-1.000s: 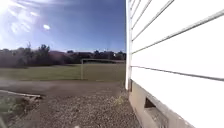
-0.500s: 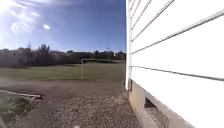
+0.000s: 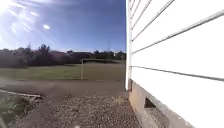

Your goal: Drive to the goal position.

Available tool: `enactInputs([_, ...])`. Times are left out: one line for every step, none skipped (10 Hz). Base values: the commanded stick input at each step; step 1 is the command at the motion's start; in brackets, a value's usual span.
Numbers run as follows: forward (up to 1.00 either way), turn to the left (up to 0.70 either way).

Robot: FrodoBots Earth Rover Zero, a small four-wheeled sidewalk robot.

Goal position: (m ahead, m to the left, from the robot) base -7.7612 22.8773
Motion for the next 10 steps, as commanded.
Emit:
enactInputs([0.05,0.0])
enactInputs([0.05,0.0])
enactInputs([0.05,0.0])
enactInputs([0.05,0.0])
enactInputs([0.05,0.0])
enactInputs([0.05,0.0])
enactInputs([0.05,0.0])
enactInputs([0.05,0.0])
enactInputs([0.05,0.0])
enactInputs([0.05,0.0])
